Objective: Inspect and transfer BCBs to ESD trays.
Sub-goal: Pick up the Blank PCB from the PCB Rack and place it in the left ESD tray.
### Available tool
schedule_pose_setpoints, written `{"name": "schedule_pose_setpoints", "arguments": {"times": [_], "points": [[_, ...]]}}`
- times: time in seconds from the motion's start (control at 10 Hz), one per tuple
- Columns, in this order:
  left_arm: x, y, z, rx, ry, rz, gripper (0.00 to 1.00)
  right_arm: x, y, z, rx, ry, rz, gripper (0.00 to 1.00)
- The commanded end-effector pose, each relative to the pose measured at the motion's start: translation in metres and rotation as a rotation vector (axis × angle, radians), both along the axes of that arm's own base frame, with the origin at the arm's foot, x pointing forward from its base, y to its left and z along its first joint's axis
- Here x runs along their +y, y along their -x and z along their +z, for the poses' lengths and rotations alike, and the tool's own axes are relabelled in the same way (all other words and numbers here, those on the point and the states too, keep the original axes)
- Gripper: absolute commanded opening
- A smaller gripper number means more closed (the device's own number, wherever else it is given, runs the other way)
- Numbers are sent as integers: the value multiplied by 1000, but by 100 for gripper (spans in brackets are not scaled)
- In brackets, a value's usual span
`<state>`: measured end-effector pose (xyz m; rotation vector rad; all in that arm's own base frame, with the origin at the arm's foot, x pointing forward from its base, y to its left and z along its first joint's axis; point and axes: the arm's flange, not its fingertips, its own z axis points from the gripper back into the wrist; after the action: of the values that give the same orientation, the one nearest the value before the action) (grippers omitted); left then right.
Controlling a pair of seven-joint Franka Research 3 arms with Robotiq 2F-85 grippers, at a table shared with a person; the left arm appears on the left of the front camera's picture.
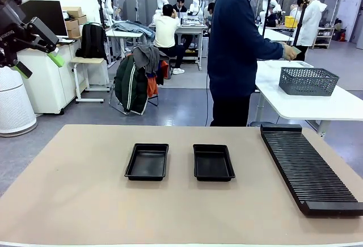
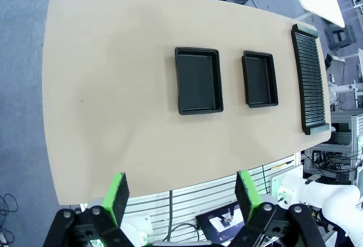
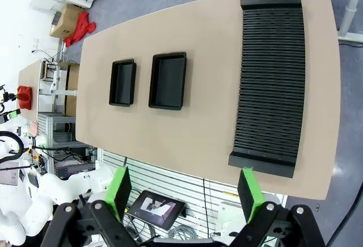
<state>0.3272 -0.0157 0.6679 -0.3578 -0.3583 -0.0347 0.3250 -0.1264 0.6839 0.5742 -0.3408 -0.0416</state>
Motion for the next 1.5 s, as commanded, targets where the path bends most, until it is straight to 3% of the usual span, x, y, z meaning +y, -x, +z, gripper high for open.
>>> {"name": "schedule_pose_setpoints", "arguments": {"times": [0.0, 0.2, 0.7, 1.4], "points": [[0, -1, 0, -4, 5, 1, 100, 0, 0, 0, 0, 0, 0, 100], [0, -1, 0, -4, 5, 1, 100, -1, 5, 0, 34, -12, -83, 100], [0, -1, 0, -4, 5, 1, 100, -10, 8, -1, 58, -2, -127, 100], [0, 0, 0, 0, 0, 0, 100, -10, 7, 3, 33, -25, -94, 100]]}}
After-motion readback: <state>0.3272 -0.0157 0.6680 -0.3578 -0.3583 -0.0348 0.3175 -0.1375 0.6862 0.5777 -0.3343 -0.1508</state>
